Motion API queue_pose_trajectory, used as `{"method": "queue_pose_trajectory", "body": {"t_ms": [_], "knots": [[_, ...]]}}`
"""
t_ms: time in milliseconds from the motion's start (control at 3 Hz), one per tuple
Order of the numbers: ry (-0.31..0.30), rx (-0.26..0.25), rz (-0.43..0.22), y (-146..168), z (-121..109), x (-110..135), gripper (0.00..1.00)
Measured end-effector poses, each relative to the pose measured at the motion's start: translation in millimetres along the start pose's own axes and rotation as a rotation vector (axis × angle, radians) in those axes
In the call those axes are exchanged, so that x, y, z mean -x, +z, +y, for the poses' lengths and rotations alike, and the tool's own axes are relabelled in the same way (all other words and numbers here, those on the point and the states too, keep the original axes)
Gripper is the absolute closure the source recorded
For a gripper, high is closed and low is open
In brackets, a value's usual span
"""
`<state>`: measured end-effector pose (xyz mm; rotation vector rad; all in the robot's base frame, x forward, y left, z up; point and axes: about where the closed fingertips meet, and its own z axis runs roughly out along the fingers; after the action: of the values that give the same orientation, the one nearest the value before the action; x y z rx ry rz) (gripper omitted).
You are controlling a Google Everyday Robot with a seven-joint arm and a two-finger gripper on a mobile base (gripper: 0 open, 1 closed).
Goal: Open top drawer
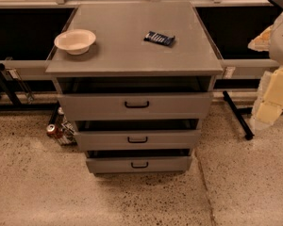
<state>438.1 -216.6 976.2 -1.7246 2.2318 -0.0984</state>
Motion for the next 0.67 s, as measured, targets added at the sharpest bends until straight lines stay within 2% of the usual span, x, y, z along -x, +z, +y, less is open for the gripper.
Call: {"method": "queue_pose_trajectory", "body": {"t_ms": [333, 667], "knots": [[0.013, 0.029, -0.01, 27.4, 0.5, -4.2, 0.0], [0.001, 0.029, -0.015, 29.6, -0.3, -1.8, 0.0]]}}
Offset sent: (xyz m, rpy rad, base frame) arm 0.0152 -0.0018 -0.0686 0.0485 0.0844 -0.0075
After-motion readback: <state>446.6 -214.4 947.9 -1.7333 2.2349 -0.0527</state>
